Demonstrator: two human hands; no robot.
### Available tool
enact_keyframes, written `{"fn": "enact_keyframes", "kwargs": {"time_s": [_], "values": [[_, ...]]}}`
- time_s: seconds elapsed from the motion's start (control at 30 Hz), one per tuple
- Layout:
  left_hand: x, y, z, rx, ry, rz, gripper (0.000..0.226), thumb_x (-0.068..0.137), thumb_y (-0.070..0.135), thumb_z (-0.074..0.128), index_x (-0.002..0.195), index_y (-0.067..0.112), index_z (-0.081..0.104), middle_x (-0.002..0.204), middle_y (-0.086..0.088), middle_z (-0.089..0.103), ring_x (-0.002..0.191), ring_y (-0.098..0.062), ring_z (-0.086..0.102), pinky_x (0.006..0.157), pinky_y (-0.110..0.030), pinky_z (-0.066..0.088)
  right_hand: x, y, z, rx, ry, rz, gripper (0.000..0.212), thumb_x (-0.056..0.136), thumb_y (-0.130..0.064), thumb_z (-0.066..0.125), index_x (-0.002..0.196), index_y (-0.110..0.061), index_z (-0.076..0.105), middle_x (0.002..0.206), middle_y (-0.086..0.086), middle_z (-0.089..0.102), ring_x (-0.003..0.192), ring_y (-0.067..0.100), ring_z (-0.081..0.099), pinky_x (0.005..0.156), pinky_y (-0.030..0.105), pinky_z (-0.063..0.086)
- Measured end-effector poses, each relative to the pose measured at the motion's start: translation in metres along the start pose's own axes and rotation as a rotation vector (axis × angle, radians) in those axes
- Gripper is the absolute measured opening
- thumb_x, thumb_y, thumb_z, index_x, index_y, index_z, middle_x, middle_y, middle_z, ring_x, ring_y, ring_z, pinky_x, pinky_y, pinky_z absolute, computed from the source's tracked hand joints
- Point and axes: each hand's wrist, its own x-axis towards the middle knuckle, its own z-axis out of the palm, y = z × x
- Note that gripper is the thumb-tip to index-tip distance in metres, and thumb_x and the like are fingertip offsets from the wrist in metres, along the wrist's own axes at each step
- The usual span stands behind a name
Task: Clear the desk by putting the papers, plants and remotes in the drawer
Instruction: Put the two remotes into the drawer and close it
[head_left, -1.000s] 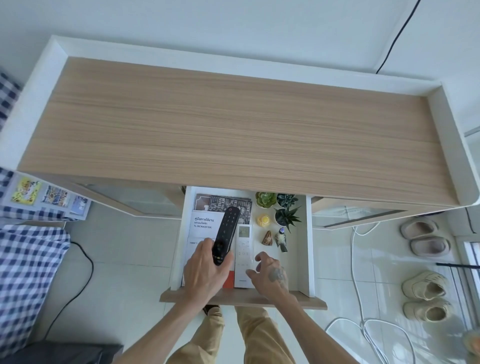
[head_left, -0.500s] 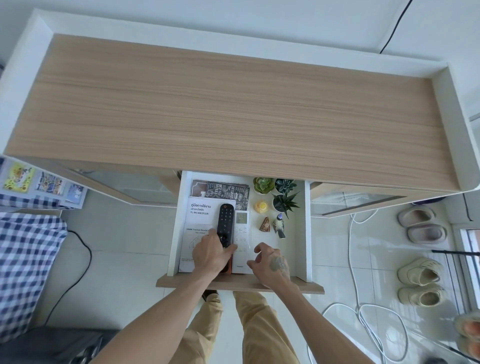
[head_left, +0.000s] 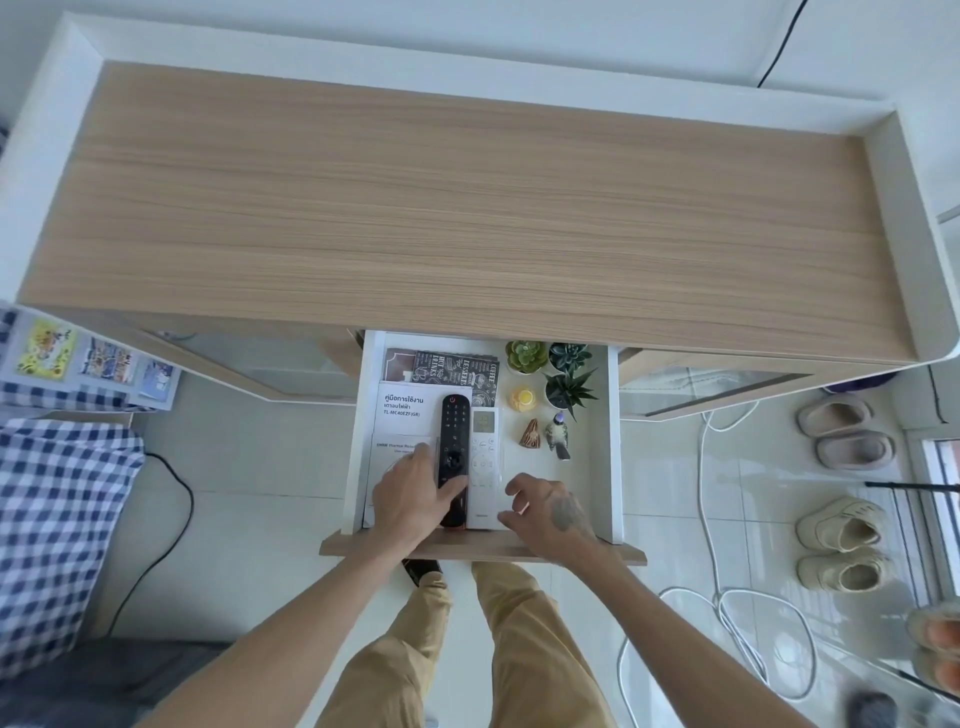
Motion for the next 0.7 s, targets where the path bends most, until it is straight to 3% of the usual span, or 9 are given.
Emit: {"fn": "enact_keyframes", "kwargs": {"time_s": [0.1, 0.2, 0.27, 0.4, 0.5, 0.6, 0.7], "values": [[-0.029, -0.014, -0.015, -0.003, -0.046, 0.287, 0.040, 0.087, 0.063, 0.053, 0.099, 0.024, 0.052, 0.091, 0.010, 0.063, 0.078, -0.014, 0.062, 0.065, -0.032, 0.052, -0.016, 0.004, -0.006, -0.018, -0.048, -0.156, 0.026, 0.088, -0.035, 0.064, 0.109, -0.019, 0.064, 0.095, -0.004, 0.070, 0.080, 0.014, 0.064, 0.079, 0.034, 0.055], [-0.058, -0.028, -0.022, 0.009, -0.172, 0.474, 0.044, 0.083, 0.068, 0.050, 0.099, 0.028, 0.056, 0.092, 0.015, 0.060, 0.081, -0.009, 0.056, 0.066, -0.026, 0.044, -0.033, 0.009, -0.008, -0.071, -0.058, -0.282, 0.025, 0.087, -0.033, 0.066, 0.105, -0.017, 0.067, 0.093, -0.002, 0.069, 0.078, 0.014, 0.063, 0.077, 0.033, 0.055], [-0.068, -0.032, -0.023, 0.056, -0.206, 0.522, 0.045, 0.083, 0.065, 0.054, 0.108, 0.027, 0.059, 0.099, 0.014, 0.059, 0.090, -0.008, 0.054, 0.069, -0.025, 0.042, -0.041, 0.011, -0.009, -0.132, -0.048, -0.337, 0.027, 0.086, -0.037, 0.067, 0.104, -0.017, 0.068, 0.094, -0.003, 0.068, 0.080, 0.015, 0.063, 0.076, 0.030, 0.054], [-0.068, -0.027, -0.029, 0.170, -0.165, 0.560, 0.027, 0.094, 0.038, 0.052, 0.116, 0.024, 0.060, 0.108, 0.008, 0.061, 0.102, -0.013, 0.056, 0.078, -0.031, 0.049, -0.047, 0.011, -0.009, -0.250, 0.005, -0.379, 0.022, 0.090, -0.035, 0.060, 0.103, -0.017, 0.068, 0.095, -0.004, 0.066, 0.083, 0.017, 0.062, 0.074, 0.027, 0.050], [-0.067, -0.022, -0.036, 0.214, -0.172, 0.615, 0.019, 0.094, 0.030, 0.057, 0.109, 0.022, 0.065, 0.100, 0.006, 0.064, 0.093, -0.015, 0.061, 0.071, -0.032, 0.051, -0.045, 0.008, -0.008, -0.321, 0.039, -0.375, 0.023, 0.091, -0.037, 0.055, 0.101, -0.019, 0.067, 0.095, -0.006, 0.065, 0.086, 0.016, 0.060, 0.072, 0.029, 0.050], [-0.059, -0.018, -0.045, 0.223, -0.124, 0.661, 0.016, 0.074, 0.024, 0.082, 0.087, 0.022, 0.073, 0.077, 0.008, 0.066, 0.069, -0.014, 0.065, 0.050, -0.028, 0.052, -0.037, 0.004, -0.013, -0.353, 0.079, -0.369, 0.021, 0.093, -0.035, 0.056, 0.097, -0.019, 0.068, 0.092, -0.005, 0.065, 0.084, 0.017, 0.060, 0.068, 0.030, 0.050], [-0.043, -0.010, -0.053, 0.250, -0.062, 0.646, 0.015, 0.072, 0.021, 0.082, 0.084, 0.021, 0.073, 0.074, 0.006, 0.066, 0.067, -0.016, 0.066, 0.048, -0.030, 0.054, -0.024, 0.001, -0.021, -0.406, 0.124, -0.366, 0.017, 0.095, -0.032, 0.055, 0.093, -0.019, 0.067, 0.086, -0.006, 0.064, 0.080, 0.017, 0.060, 0.063, 0.030, 0.051]]}}
